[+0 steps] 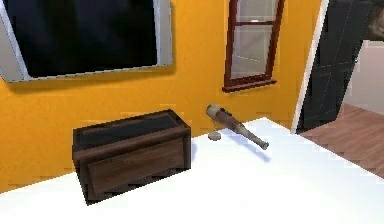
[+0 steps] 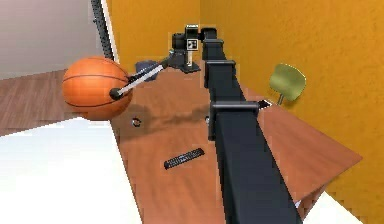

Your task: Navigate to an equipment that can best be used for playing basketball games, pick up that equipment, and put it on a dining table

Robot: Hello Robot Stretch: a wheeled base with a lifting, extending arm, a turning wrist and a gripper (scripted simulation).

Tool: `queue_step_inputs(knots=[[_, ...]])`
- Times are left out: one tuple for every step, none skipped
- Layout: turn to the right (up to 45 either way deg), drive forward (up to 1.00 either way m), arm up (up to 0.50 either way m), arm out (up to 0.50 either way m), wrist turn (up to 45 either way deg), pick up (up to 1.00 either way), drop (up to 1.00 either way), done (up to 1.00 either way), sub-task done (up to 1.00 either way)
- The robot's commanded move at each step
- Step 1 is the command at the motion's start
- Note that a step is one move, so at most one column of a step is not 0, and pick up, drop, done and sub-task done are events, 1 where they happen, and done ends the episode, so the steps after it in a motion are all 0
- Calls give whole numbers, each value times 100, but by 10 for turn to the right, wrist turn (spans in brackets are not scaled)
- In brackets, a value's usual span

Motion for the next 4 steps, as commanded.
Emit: queue_step_inputs(knots=[[0,0,0,0,450,0,0,0,0],[0,0,0,0,450,0,0,0,0],[0,0,0,0,30,0,0,0,0],[0,0,-2,0,0,0,0,0,0]])
